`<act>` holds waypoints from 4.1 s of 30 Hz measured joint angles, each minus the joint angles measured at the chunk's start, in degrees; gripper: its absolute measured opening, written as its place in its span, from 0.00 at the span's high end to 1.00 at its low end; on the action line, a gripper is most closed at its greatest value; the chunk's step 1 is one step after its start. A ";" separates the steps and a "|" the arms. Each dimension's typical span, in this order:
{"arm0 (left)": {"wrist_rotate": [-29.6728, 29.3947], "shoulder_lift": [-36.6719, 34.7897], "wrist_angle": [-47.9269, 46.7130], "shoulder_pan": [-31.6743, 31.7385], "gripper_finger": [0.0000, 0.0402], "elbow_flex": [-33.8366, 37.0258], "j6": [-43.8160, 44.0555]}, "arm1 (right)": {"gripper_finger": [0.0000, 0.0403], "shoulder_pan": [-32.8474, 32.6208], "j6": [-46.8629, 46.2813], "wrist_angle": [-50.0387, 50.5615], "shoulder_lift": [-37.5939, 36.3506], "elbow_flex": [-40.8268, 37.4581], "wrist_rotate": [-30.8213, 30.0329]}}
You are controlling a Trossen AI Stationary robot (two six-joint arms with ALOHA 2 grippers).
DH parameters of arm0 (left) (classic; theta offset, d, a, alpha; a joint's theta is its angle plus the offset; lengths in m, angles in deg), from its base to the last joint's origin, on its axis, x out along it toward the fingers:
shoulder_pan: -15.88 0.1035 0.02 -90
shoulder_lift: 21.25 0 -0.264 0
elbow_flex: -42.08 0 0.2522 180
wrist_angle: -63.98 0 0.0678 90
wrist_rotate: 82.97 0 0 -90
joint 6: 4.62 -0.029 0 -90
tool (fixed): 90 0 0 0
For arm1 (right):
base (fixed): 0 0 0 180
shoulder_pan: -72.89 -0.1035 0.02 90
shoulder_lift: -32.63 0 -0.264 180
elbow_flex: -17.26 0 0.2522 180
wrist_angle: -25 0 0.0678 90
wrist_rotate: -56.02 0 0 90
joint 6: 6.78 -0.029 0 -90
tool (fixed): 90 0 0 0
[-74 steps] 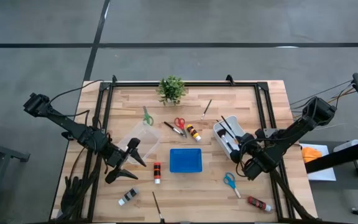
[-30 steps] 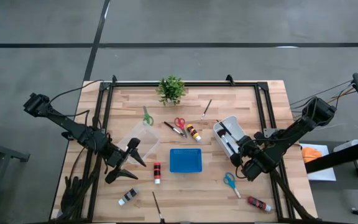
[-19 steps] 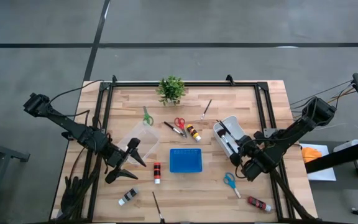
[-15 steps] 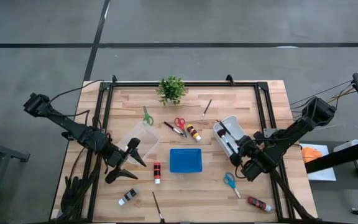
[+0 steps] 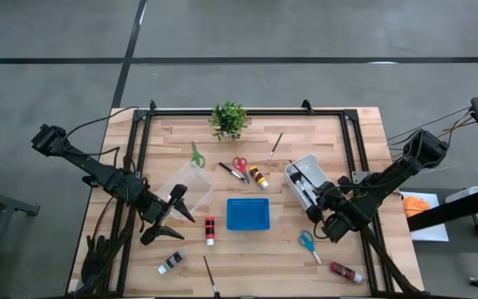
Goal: Pick & Place Paint Supplies
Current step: Put the bottom eyeshadow brush in the white bin, then put the eyelash brush in the white bin
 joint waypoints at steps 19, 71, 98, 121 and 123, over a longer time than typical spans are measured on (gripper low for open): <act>0.02 0.00 0.00 0.00 0.33 0.00 0.00 | 0.65 -0.12 3.42 -0.13 0.00 1.68 -4.55; 3.43 51.68 -22.10 -8.18 0.33 -37.69 4.90 | 0.65 -5.34 53.38 -46.10 3.69 4.50 -13.90; 10.86 65.58 -15.20 -11.28 0.60 -42.58 8.82 | 0.65 -6.12 53.33 -46.14 3.69 4.39 -14.97; 10.88 65.84 -1.12 -10.44 0.60 -33.84 10.24 | 0.65 -6.12 53.40 -46.14 3.69 4.30 -14.86; 10.91 66.54 0.00 -10.43 0.60 -33.59 11.00 | 0.65 -6.12 53.33 -46.16 3.69 4.20 -14.84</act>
